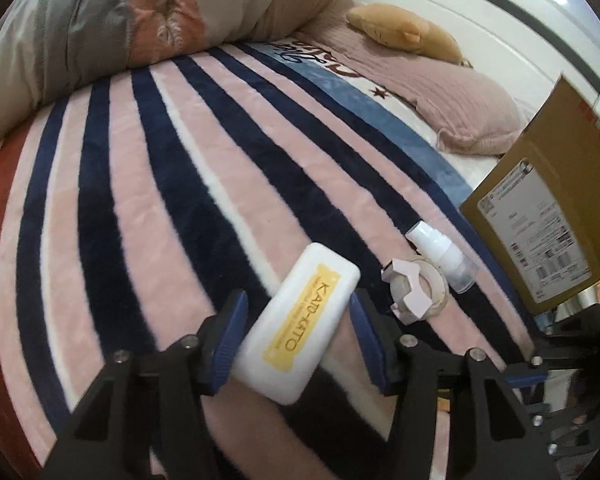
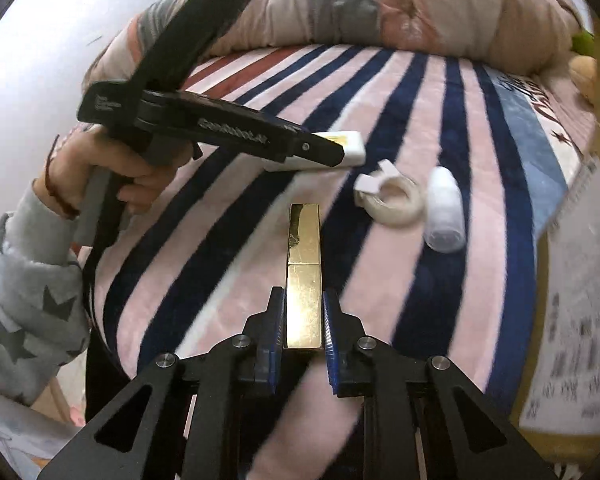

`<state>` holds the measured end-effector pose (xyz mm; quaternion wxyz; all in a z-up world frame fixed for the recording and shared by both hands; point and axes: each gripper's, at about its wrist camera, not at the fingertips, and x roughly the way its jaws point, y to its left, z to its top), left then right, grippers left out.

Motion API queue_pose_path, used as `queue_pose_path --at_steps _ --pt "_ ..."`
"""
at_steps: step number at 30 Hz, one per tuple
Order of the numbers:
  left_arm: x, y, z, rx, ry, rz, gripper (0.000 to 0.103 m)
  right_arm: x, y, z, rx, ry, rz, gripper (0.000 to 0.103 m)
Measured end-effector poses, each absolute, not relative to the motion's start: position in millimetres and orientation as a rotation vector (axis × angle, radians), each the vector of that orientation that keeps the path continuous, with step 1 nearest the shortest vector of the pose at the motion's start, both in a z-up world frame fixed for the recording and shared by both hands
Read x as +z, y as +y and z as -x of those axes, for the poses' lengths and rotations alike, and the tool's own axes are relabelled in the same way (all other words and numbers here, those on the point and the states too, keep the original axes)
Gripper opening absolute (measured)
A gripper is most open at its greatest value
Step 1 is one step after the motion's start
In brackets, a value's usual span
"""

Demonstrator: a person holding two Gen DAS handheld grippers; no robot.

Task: Organize rigid objects
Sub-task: 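Carry the KATO-KATO box and gold bar into the box and release both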

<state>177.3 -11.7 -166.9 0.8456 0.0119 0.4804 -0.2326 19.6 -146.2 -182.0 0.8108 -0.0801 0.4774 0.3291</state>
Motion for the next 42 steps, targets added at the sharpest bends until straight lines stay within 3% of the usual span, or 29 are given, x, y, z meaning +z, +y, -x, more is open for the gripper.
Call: queue_pose_path --at_steps 1,6,15,27,31,42 --pt "-166.6 -12.7 -177.0 -0.484 1.011 -0.026 0.04 -181.9 -147.8 -19.7 0.692 1.019 0.166 0.014" --pt "-163.1 -5.1 -153.5 -0.398 1.009 -0.029 0.033 -182.0 -143.7 -17.8 0.684 1.006 0.178 0.014" --pt "-161.6 29.2 -76.3 -0.229 0.989 0.038 0.033 -188.0 -131.3 -26.1 0.68 0.983 0.179 0.014" --pt "-169.1 27.2 -61.4 -0.131 0.9 0.072 0.032 -184.1 -109.9 -30.5 0.643 0.946 0.243 0.014" --pt "-144.3 31.9 -50.0 -0.141 0.851 0.086 0.032 -155.4 -105.0 -16.5 0.695 0.875 0.231 0.014" --pt "-8.3 -2.9 -13.9 -0.253 0.62 0.025 0.032 -42.5 -156.8 16.4 0.748 0.61 0.104 0.014"
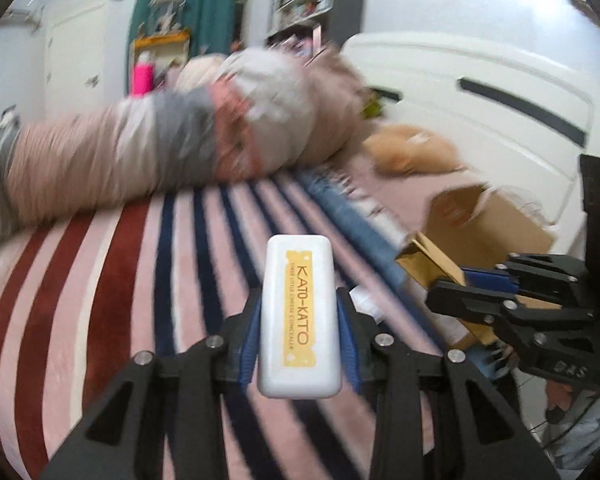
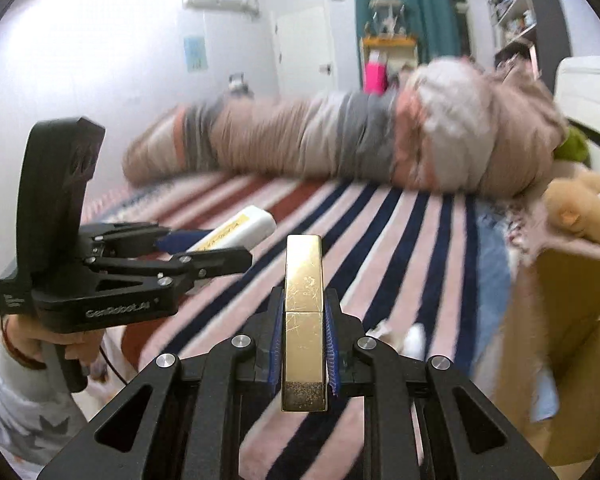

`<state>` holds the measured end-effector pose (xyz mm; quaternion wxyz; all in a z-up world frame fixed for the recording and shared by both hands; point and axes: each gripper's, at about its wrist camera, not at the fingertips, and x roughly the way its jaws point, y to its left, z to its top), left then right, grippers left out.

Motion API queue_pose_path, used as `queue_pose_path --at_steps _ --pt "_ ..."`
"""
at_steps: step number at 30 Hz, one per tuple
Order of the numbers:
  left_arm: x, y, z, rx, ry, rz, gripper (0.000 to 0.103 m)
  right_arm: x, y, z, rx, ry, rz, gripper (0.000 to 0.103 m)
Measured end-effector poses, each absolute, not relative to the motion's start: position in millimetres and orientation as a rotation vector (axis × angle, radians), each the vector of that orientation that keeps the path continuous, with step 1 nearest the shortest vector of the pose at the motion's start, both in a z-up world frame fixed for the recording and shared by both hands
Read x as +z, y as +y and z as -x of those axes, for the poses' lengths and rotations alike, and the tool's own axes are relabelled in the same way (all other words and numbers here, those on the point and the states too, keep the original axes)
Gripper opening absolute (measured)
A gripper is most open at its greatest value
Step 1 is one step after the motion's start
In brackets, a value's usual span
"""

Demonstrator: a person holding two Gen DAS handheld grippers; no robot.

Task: Organize rigid objects
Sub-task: 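Carry the KATO-KATO box and gold bar into the box and release both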

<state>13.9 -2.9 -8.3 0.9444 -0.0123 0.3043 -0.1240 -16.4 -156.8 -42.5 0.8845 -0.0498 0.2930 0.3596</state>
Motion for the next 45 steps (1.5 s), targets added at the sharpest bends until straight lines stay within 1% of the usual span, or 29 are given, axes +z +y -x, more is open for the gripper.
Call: queue_pose_path --at_steps 4,9,15,24,36,45 --pt "28.6 -44.0 -18.0 -0.373 0.571 0.007 0.032 -15.9 -206.3 19.8 0.661 0.532 0.044 0.014" --pt "45.6 -111.7 -37.5 -0.486 0.576 -0.051 0.032 -20.6 -271.7 4.2 0.511 0.513 -0.022 0.014" --pt "40.4 -174.2 -66.6 -0.571 0.645 -0.079 0.032 -54.8 -330.3 -33.8 0.389 0.569 -0.104 0.014" --pt "12.9 -234.1 -87.5 -0.622 0.761 -0.184 0.032 -83.5 -364.5 -21.8 0.336 0.622 -0.147 0.014" --pt "-16.3 -250.0 -97.6 -0.634 0.848 -0.235 0.032 -88.0 -367.0 -15.5 0.362 0.63 -0.131 0.014" --pt "-15.0 -249.9 -89.3 -0.64 0.833 -0.242 0.032 -89.0 -363.8 -17.1 0.365 0.643 -0.115 0.015"
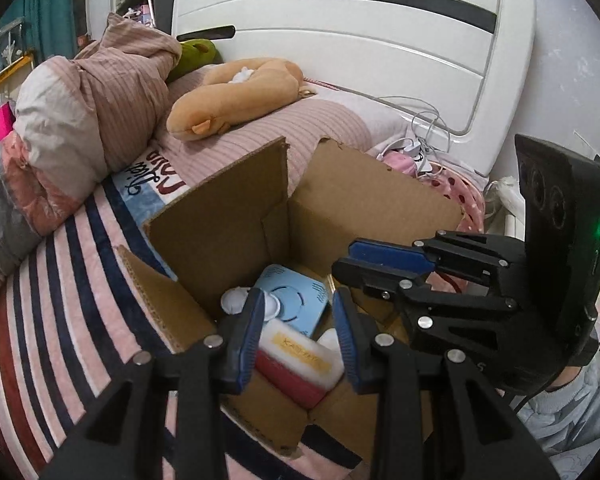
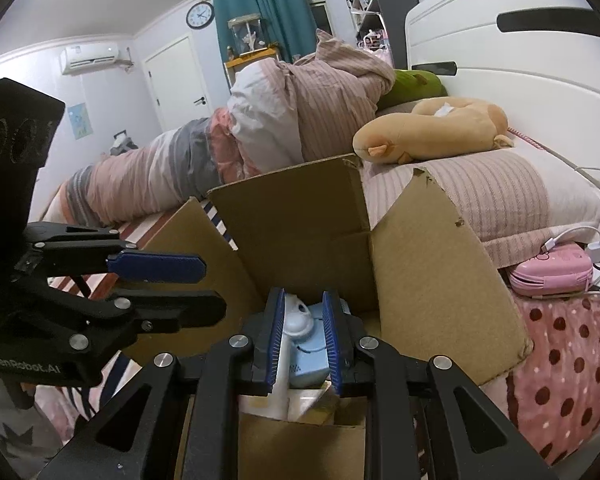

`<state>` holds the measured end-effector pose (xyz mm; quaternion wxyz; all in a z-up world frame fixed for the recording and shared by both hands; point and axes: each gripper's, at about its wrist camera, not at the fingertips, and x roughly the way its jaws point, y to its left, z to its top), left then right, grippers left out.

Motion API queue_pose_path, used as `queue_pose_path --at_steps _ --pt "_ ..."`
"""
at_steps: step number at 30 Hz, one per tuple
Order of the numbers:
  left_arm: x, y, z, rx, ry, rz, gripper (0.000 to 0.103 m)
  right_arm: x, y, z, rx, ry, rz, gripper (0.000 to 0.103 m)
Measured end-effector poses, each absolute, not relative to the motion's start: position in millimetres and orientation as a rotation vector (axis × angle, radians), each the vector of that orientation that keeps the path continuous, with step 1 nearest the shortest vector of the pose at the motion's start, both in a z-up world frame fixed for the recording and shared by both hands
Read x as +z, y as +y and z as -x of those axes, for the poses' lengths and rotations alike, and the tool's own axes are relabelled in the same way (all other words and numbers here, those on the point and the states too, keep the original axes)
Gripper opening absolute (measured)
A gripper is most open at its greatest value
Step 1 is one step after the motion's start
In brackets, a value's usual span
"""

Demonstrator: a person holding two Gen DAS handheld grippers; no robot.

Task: Organize rigid objects
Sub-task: 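Carry the KATO-KATO box and gold bar into the box and release both, then grasp the tape roll with the left gripper while the right gripper grasps the white dropper bottle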

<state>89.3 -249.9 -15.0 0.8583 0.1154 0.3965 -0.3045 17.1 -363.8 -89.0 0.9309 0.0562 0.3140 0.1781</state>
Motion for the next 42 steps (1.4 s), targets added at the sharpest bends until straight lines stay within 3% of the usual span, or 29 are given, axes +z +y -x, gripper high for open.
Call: queue_pose_path --at_steps 5,8,16,19,21,32,42 --pt "-3.0 -235.7 -83.4 -0.648 0.804 -0.196 0.033 -89.1 -360.7 -18.0 0.357 0.662 -0.099 0.015" --pt "11.1 -216.8 -75.9 -0.634 0.761 -0.169 0.042 -85.2 -353.9 -16.3 0.353 0.675 -0.078 0.015" --pt "29.2 -120.5 -63.2 -0.483 0.682 -0.087 0.048 -45.4 -289.7 4.4 0.48 0.604 -0.004 0.015" --pt "20.7 -77.2 -58.4 -0.409 0.677 -0.07 0.05 -39.8 -247.2 11.5 0.578 0.598 0.032 0.024" --pt "11.3 -49.6 -54.4 -0.366 0.682 -0.059 0.053 -42.0 -220.4 14.2 0.631 0.609 0.045 0.025" --pt "-72.3 20.0 -64.3 -0.346 0.792 0.005 0.054 -142.4 -131.0 -17.8 0.517 0.805 0.171 0.025" --pt "-140.2 -13.1 -109.6 -0.491 0.913 0.071 0.054 -206.3 -145.6 -72.2 0.284 0.868 0.225 0.025"
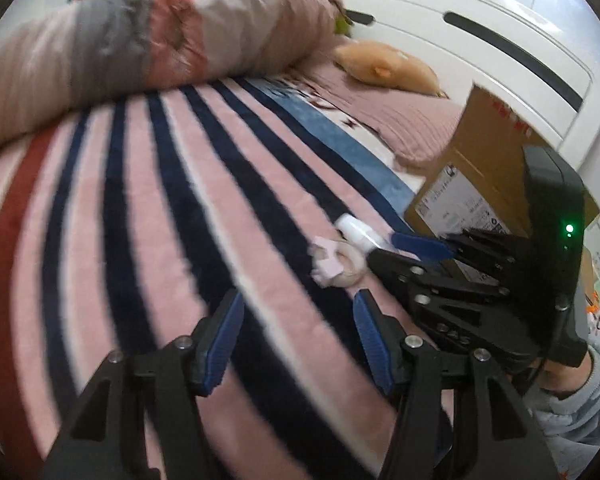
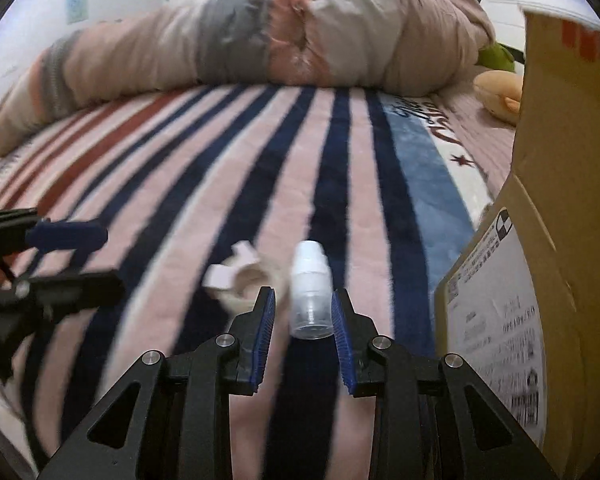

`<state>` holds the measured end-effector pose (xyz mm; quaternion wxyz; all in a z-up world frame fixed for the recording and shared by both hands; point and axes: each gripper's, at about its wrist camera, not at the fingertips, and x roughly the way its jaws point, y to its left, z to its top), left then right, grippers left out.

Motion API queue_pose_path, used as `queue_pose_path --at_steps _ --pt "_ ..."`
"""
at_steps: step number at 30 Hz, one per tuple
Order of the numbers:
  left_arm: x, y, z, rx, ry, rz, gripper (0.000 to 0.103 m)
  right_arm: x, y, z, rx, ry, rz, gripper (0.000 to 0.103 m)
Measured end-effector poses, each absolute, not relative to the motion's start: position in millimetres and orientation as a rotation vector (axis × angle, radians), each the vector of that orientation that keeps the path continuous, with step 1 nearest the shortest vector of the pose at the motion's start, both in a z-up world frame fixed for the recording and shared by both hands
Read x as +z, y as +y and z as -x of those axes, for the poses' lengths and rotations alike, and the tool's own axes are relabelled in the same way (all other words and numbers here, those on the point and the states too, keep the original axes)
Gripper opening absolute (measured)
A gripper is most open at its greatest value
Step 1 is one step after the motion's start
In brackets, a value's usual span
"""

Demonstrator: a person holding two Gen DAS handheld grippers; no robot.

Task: Organize rigid objects
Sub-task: 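Grasp the tape roll with the left gripper while the right gripper grasps the white dropper bottle, then carry the tape roll and dropper bottle into the box and release both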

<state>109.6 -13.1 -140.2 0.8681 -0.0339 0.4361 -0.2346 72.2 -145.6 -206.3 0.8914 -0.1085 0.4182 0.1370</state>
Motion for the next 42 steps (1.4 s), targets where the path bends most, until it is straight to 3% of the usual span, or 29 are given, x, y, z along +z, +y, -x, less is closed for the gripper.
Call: queue_pose_path --at_steps 5,18,20,21,26,33,42 --pt "-160.5 -38.0 -130.8 -0.538 0.955 0.07 0.052 -220.6 -145.0 -83.1 0.3 0.895 0.247 0.02" --pt "-171.2 -68.0 -147.4 -0.506 0.947 0.002 0.052 -214.2 -161.5 -32.3 0.351 0.914 0.217 0.02" --pt "-173.3 -71.0 -149.1 -0.483 0.946 -0.012 0.048 -214.3 -163.9 -30.2 0.36 0.91 0.214 0.02" --pt "-174.8 -71.9 -150.2 -0.457 0.952 -0.025 0.038 -214.7 -163.4 -30.4 0.36 0.908 0.215 0.02" --pt "-166.5 -62.5 -142.9 -0.443 0.952 -0.023 0.038 -217.8 -158.4 -36.1 0.361 0.897 0.212 0.02" --pt "-116.4 -28.0 -96.7 -0.354 0.876 -0.025 0.038 -194.1 -144.7 -24.6 0.443 0.839 0.227 0.02" --pt "-6.2 -26.1 -34.6 -0.363 0.656 -0.046 0.038 -89.4 -154.3 30.6 0.64 0.602 0.138 0.02"
